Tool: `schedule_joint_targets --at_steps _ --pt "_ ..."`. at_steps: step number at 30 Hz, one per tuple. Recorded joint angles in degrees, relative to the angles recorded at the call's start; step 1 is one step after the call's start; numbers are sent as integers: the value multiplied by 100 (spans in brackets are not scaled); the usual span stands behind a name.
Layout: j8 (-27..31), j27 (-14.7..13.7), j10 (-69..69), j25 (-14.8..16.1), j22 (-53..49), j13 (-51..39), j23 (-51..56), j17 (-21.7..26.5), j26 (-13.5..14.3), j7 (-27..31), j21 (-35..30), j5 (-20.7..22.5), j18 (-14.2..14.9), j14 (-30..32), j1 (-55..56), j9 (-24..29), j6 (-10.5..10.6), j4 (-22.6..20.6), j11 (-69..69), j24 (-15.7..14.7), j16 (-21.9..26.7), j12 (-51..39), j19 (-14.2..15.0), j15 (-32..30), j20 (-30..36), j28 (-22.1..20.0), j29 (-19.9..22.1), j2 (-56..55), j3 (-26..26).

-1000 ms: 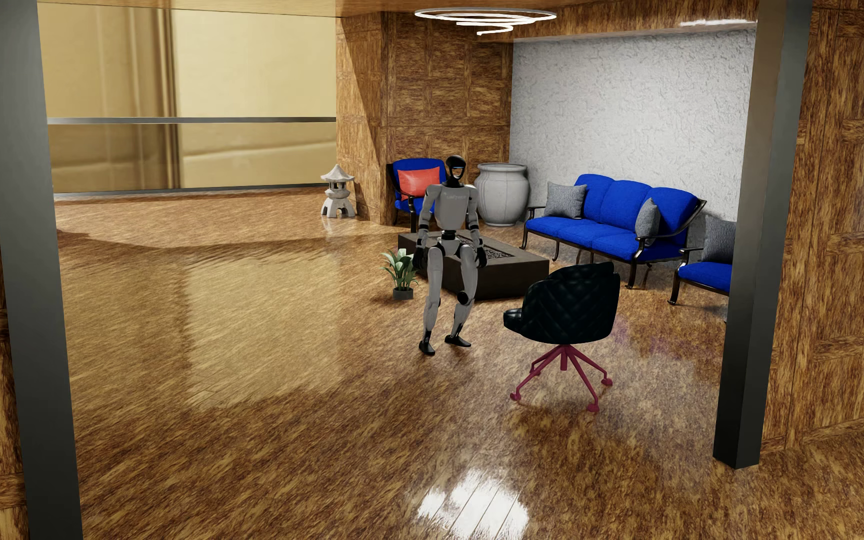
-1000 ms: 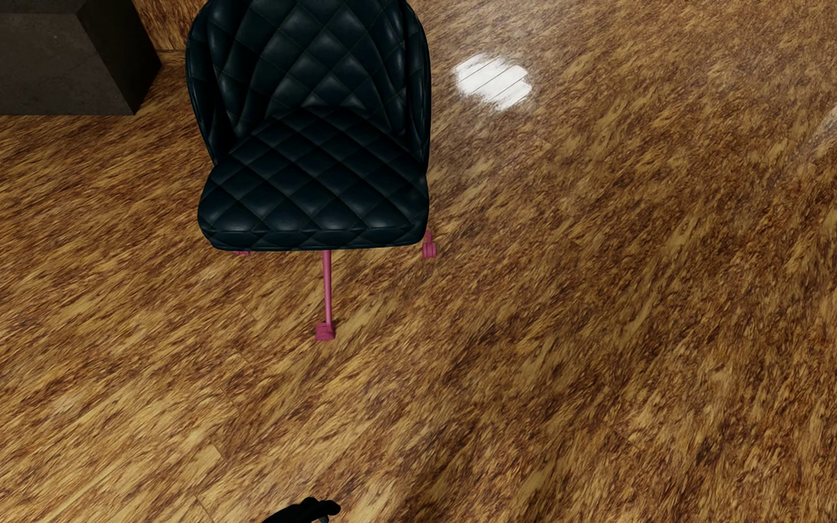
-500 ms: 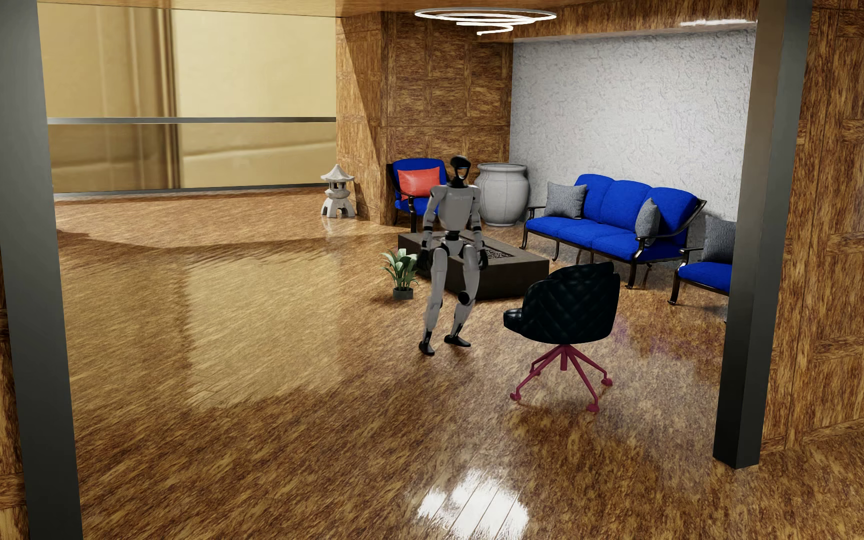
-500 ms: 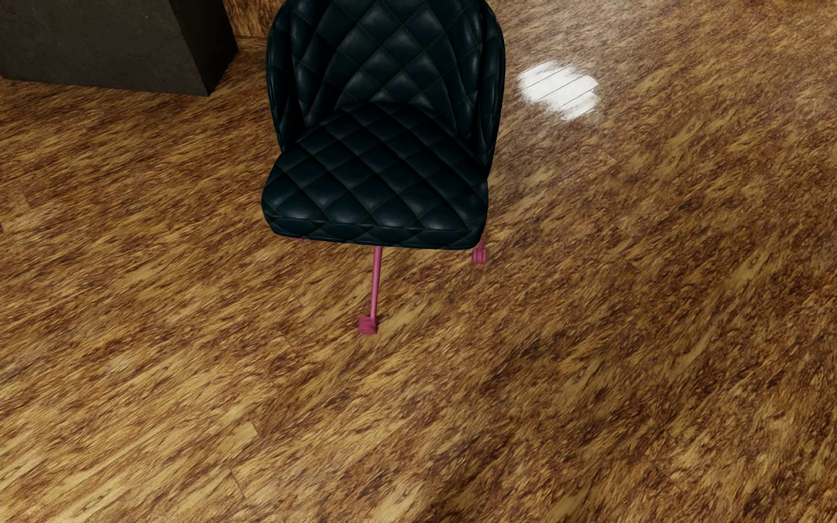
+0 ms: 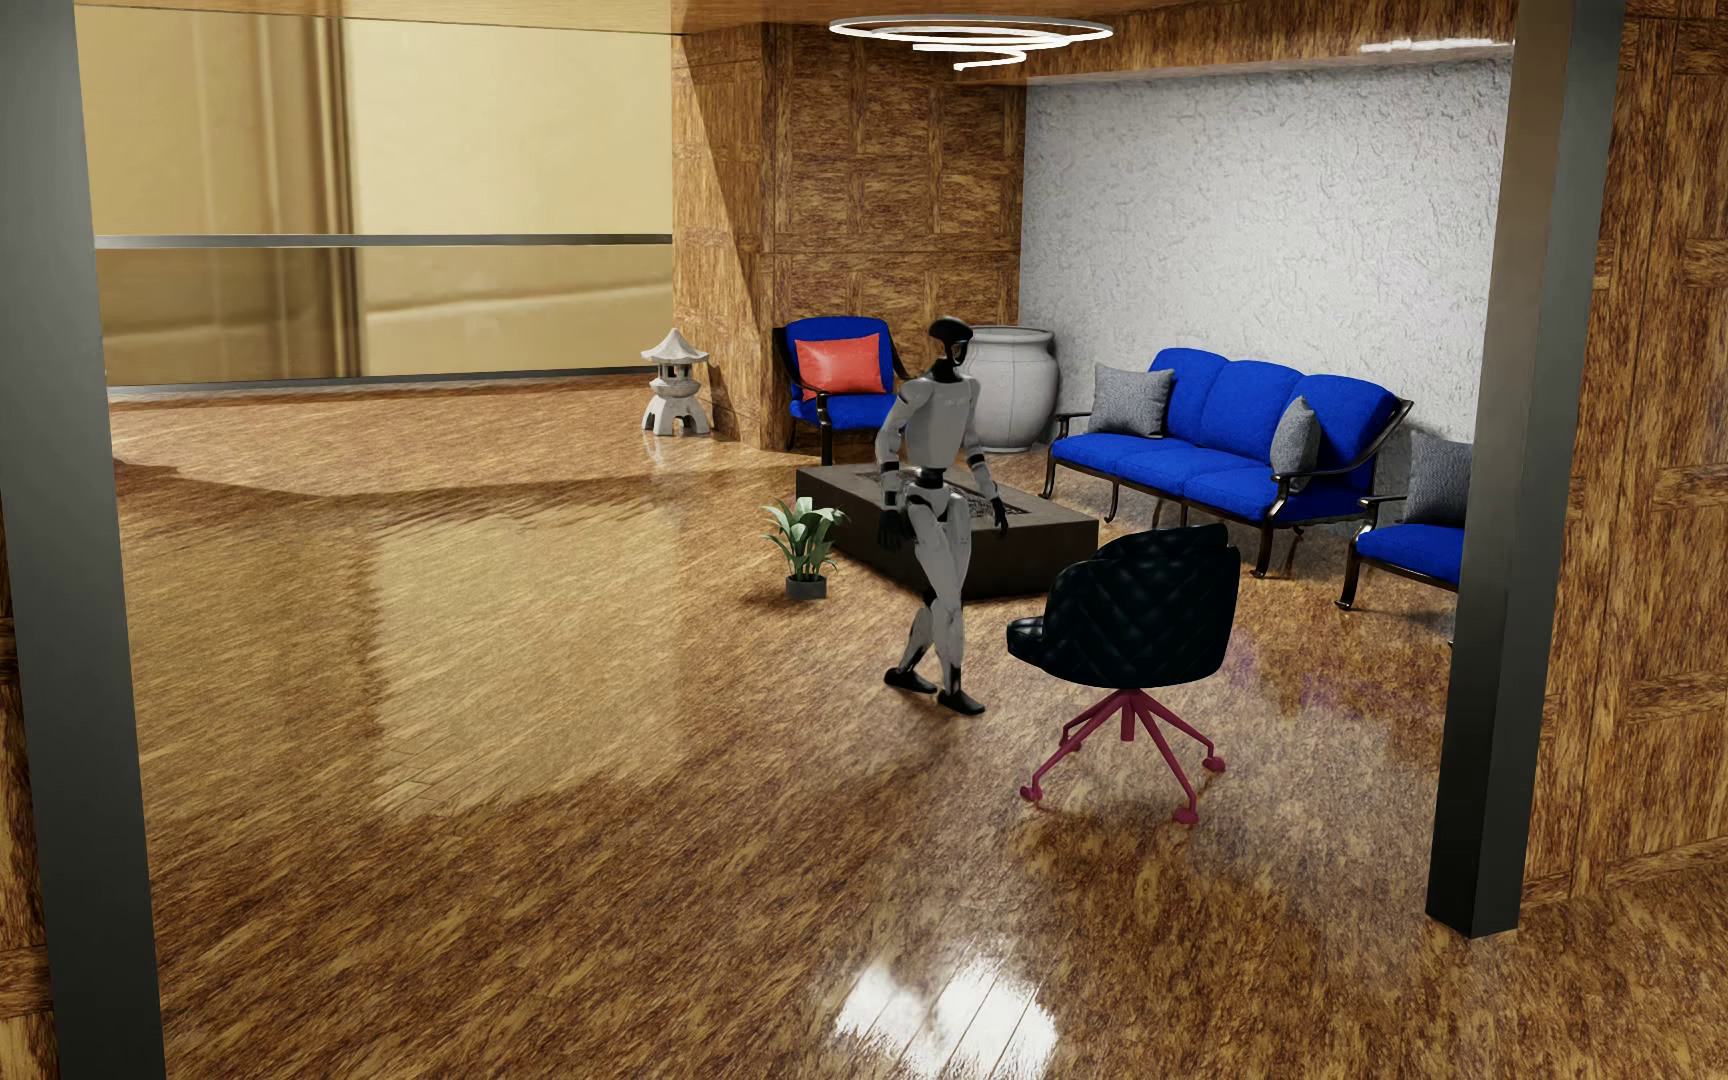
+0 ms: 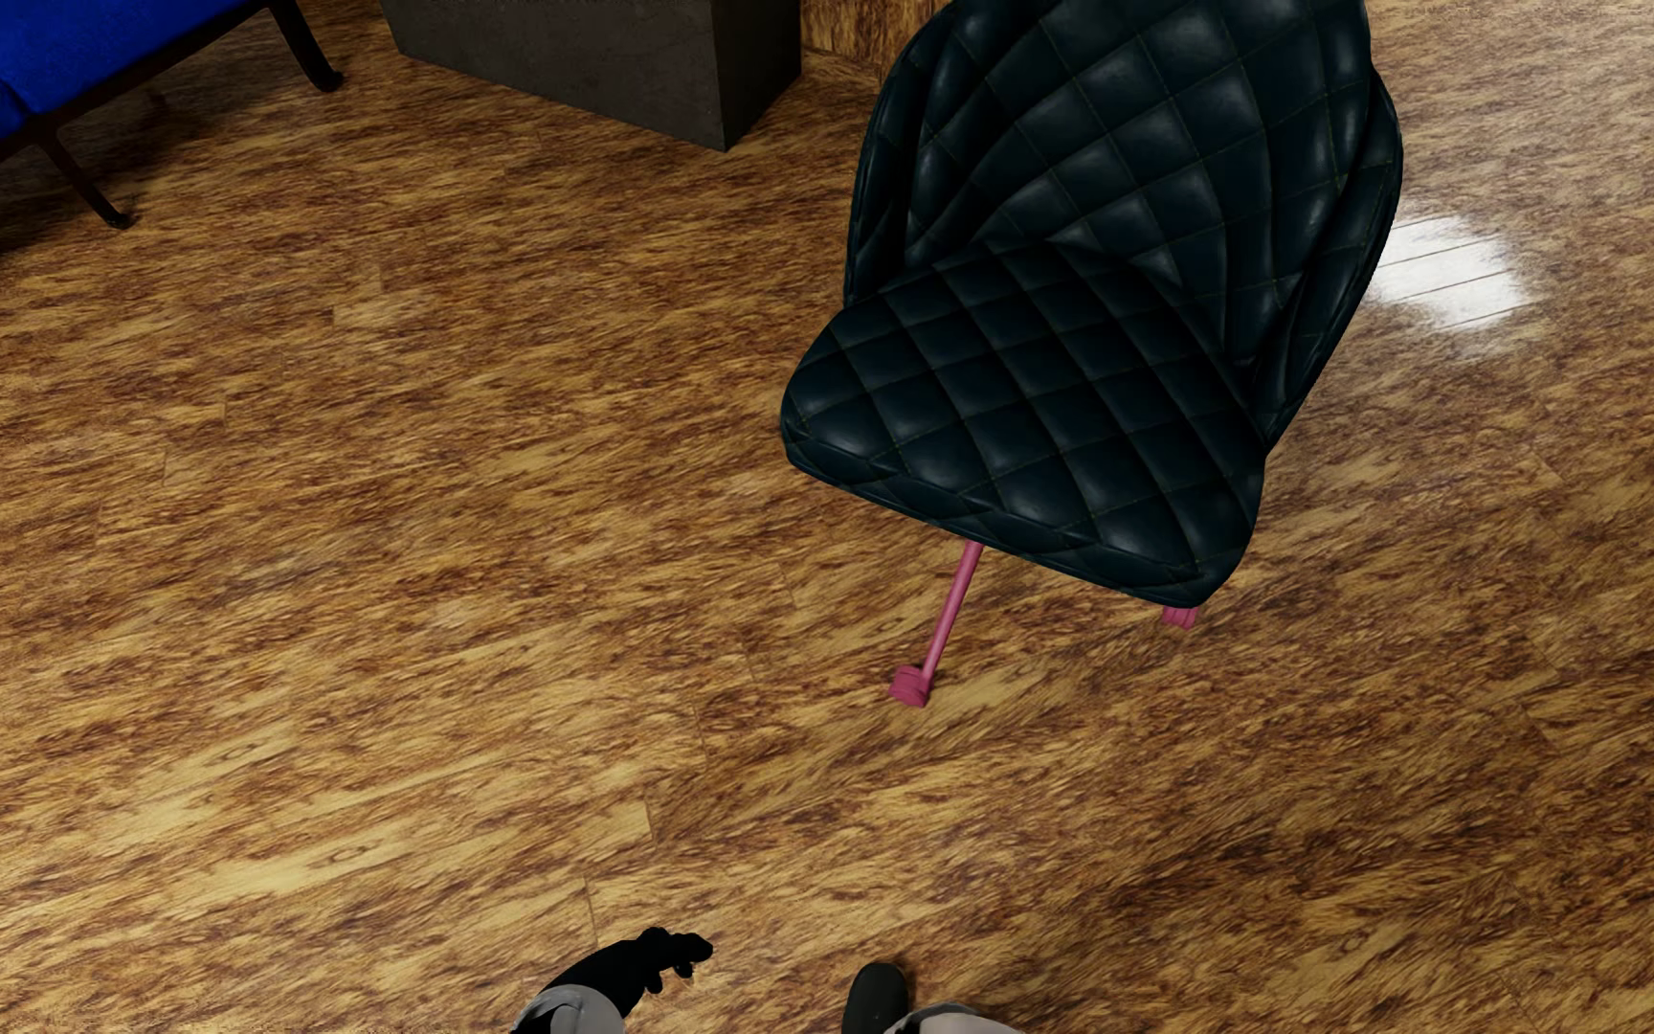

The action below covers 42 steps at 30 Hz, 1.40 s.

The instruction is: Walk towards the officechair

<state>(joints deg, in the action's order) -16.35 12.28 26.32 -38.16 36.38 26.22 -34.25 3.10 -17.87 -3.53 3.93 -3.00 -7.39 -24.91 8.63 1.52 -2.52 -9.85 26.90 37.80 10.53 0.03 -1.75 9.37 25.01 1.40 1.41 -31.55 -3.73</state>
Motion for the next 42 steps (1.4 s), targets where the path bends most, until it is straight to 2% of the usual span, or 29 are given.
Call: schedule_joint_targets --at_steps 1,2,4,5,6,7,8,9,10,12,14,15,16,17,18,19,20,24,28,32,35,36,38,40,42 --pt "-117 37 81 -4 133 -30 -65 14 -29 101 -10 -17 -1 -26 -50 -15 1 -15 -87 -85 -38 -47 -393 53 -32 -70 -8 134 3" --pt "-135 100 266 22 255 -102 -148 9 -78 121 32 -6 11 36 -53 -16 15 8 -118 -181 -71 -26 -612 39 -116 -195 12 237 -5" --pt "-206 224 815 72 502 -275 -250 -27 -157 50 176 -25 89 357 15 3 55 79 -114 -323 -87 130 -651 180 -227 -434 124 476 -24" --pt "-289 191 1130 69 653 -322 -210 -52 -170 50 200 -31 157 629 107 10 72 132 -184 -330 -23 176 -613 245 -150 -398 180 626 -30" --pt "-379 85 1529 67 796 -346 -121 -76 -175 99 186 -20 476 947 266 16 86 197 -287 -321 86 202 -593 285 -35 -258 223 779 -38" --pt "-453 -46 2023 85 899 -369 -14 -98 -193 176 157 5 1033 1293 489 27 102 260 -366 -327 209 245 -584 328 34 -99 253 907 -50" --pt "-509 -96 2580 117 893 -463 78 -144 -240 233 108 29 2061 1414 738 46 125 385 -364 -337 330 360 -575 392 9 0 281 986 -66" --pt "-595 -184 3211 158 892 -495 174 -157 -286 -8 89 20 2155 1500 1061 76 155 432 -309 -379 417 452 -556 472 -70 -19 302 1034 -128" --pt "-647 -229 3746 184 879 -558 259 -173 -313 -2 86 5 2159 1397 1380 105 184 554 -251 -437 463 561 -530 547 -174 -137 334 1066 -166" --pt "-611 -278 4207 203 936 -691 397 -181 -351 -151 91 21 2211 1278 1847 147 253 1328 -229 -572 446 734 -459 630 -332 -338 425 1139 -136" --pt "-433 -325 3710 192 1046 -775 497 -144 -376 -597 26 91 1446 1093 2014 165 327 2111 -303 -593 396 793 -373 648 -298 -213 458 1219 13" --pt "-333 -415 3174 186 1035 -769 496 -105 -356 -744 -2 132 1093 959 2017 166 362 2315 -318 -574 409 830 -324 667 -252 -108 439 1244 97" --pt "-221 -470 2555 173 1005 -767 496 -79 -337 -638 -43 164 887 891 2025 166 389 2263 -342 -569 403 854 -273 682 -238 -45 414 1277 174" --pt "-102 -499 1848 164 962 -759 487 -60 -330 -219 -85 185 808 881 1996 163 403 2008 -362 -577 380 878 -219 700 -263 -47 392 1307 235" --pt "21 -509 1090 155 907 -750 450 -49 -332 426 -120 204 917 928 1891 155 409 1689 -365 -585 351 911 -162 726 -305 -94 372 1328 273" --pt "147 -419 612 147 886 -768 435 -46 -331 805 -165 202 1110 1156 1730 146 413 1513 -405 -584 274 908 -105 726 -339 -153 356 1358 280" --pt "270 -328 470 156 872 -779 383 -41 -324 731 -168 197 1144 1109 1590 141 419 1524 -379 -573 211 903 -42 739 -357 -201 348 1364 257" --pt "869 15 162 216 885 -778 50 -93 -320 -68 53 102 841 1109 1194 126 357 1551 -395 -399 23 672 252 685 -218 -141 449 1371 184" --pt "1586 30 -185 201 811 -579 -137 -20 -229 -852 22 76 666 1055 841 121 246 1535 -357 -362 19 333 557 610 -205 -288 268 1224 142" --pt "2260 45 -430 425 918 -495 -104 -130 -217 -1690 283 225 549 1022 681 97 124 1635 -286 -374 230 -71 866 512 -134 -278 310 902 113" --pt "1948 -11 -340 352 1198 -436 -86 -177 -234 -2191 409 132 505 954 704 87 52 1819 -268 -334 525 -475 1349 480 207 -126 297 658 123" --pt "1645 -20 -336 277 1299 -422 -127 -150 -238 -2329 415 -1 495 948 689 81 38 1867 -196 -313 617 -614 1319 463 353 -79 252 607 138" --pt "1084 -24 -294 196 1418 -400 -227 -61 -258 -2523 453 -391 481 935 667 75 20 1920 169 -287 730 -855 1079 502 580 -67 182 536 166" --pt "1100 -15 -231 162 1377 -369 -301 44 -268 -2596 495 -674 479 918 666 76 22 1930 580 -366 726 -991 1043 605 605 -233 156 514 178" --pt "1386 23 -192 122 1244 -336 -334 112 -198 -2590 532 -824 499 922 663 72 36 1933 756 -523 655 -1032 1043 757 541 -437 104 614 199"
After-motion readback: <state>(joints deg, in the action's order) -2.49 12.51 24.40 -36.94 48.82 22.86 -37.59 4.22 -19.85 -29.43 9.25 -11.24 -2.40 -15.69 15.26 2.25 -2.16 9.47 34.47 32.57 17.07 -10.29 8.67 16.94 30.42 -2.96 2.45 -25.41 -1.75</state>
